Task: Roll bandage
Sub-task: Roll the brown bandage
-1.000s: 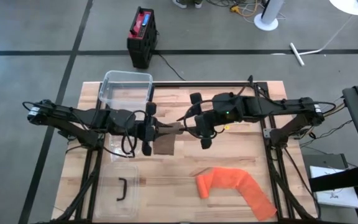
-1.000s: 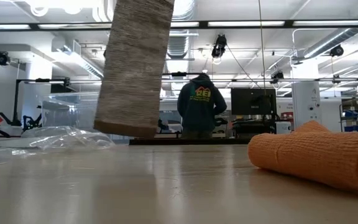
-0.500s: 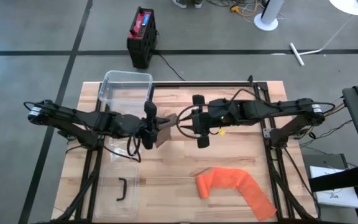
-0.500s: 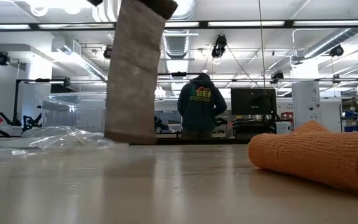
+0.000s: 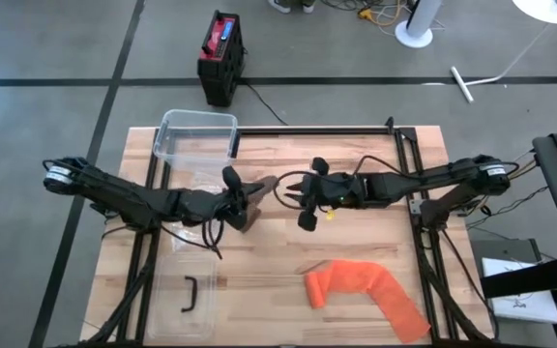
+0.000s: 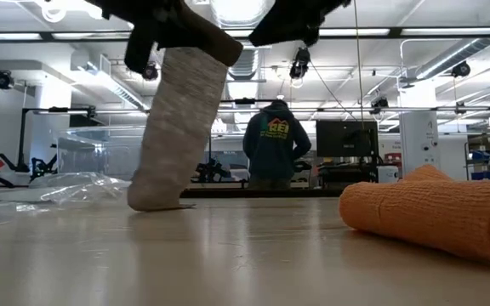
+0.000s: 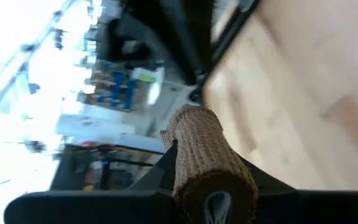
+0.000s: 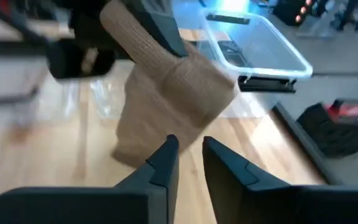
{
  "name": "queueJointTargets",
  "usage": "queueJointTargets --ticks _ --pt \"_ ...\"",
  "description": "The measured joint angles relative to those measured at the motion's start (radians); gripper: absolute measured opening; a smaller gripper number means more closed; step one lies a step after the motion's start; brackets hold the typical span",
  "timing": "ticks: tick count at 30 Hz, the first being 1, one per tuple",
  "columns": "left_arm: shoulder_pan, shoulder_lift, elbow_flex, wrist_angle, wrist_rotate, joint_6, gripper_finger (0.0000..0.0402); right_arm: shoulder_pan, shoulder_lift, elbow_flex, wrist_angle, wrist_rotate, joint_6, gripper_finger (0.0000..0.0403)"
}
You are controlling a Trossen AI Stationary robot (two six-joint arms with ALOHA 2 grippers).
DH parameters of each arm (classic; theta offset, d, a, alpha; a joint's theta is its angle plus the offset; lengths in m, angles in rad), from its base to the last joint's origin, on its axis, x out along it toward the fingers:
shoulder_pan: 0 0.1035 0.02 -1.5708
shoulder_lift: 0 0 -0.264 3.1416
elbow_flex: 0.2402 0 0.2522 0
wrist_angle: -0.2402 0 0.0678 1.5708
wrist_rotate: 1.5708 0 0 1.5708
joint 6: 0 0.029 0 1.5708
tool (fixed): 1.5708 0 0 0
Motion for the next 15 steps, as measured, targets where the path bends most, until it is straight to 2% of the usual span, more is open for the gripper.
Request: queueJointTargets --ticks 7,11,15 --pt "0.0 0.0 -0.138 0.283 -0.076 0.178 0.0049 -0.039 -0.021 -0.163 0.303 -0.026 0.235 0.0125" --pt "0.0 0.0 -0.161 0.296 -0.08 0.302 0.0049 -0.09 -0.013 -0.226 0.483 -0.099 0.399 0.0149" --pt "0.0 -0.001 -0.16 0.304 -0.082 0.351 0.0049 -0.13 -0.011 -0.25 0.523 -0.161 0.626 0.0161"
